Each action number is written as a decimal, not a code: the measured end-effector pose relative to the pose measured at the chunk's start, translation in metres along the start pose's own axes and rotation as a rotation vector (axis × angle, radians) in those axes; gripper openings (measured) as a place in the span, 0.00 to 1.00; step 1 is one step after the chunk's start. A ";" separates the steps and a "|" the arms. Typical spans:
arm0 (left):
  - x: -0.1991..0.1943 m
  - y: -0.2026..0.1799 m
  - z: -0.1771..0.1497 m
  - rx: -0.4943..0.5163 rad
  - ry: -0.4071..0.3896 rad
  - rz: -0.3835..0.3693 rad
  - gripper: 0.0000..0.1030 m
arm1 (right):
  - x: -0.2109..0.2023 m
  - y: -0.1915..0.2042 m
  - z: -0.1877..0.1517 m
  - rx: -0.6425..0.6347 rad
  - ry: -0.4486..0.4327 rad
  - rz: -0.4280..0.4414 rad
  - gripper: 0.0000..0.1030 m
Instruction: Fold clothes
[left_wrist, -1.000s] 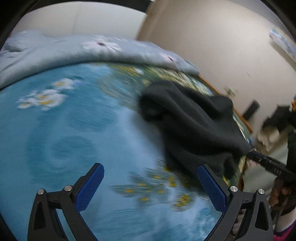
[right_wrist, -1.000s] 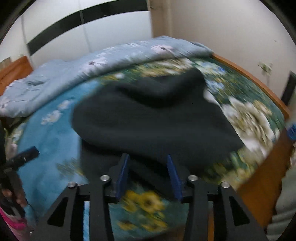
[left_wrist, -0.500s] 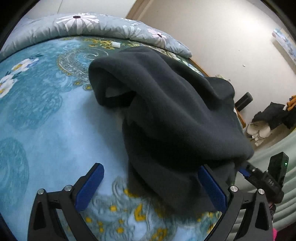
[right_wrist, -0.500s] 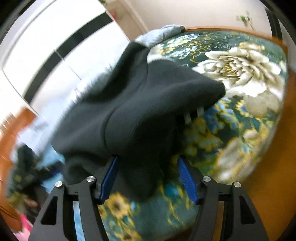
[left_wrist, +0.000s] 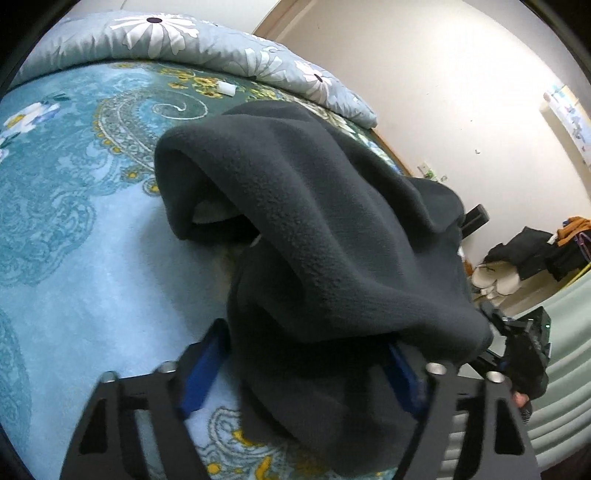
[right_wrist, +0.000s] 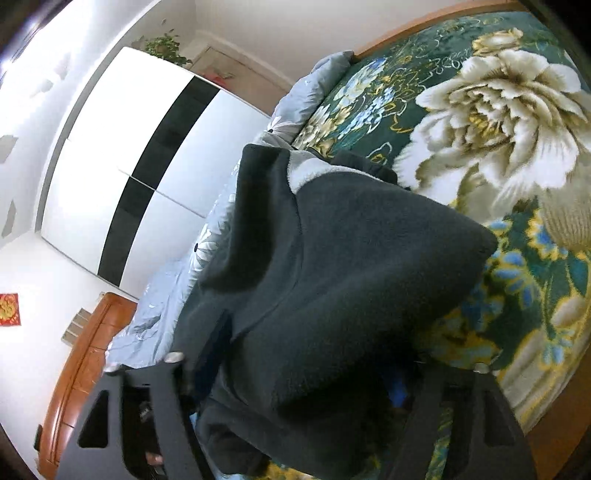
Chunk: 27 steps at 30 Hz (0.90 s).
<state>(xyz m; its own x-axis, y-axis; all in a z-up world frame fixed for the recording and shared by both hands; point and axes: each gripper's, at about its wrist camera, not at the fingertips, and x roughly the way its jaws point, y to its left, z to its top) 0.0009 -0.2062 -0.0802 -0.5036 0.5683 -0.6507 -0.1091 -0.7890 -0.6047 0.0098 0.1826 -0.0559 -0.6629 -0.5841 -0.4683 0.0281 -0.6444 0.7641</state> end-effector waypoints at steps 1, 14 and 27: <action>-0.001 -0.001 0.001 0.000 -0.002 -0.005 0.62 | 0.000 0.004 0.000 -0.001 -0.001 -0.003 0.42; -0.088 -0.014 0.009 -0.021 -0.153 -0.150 0.11 | -0.058 0.129 -0.007 -0.215 -0.049 0.124 0.08; -0.287 0.005 -0.010 -0.015 -0.523 -0.244 0.10 | -0.105 0.288 -0.060 -0.502 -0.064 0.339 0.08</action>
<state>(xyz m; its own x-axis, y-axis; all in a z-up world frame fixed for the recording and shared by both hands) 0.1529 -0.3709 0.0987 -0.8226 0.5394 -0.1800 -0.2652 -0.6439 -0.7177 0.1325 0.0287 0.1868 -0.5980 -0.7771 -0.1960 0.5849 -0.5904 0.5562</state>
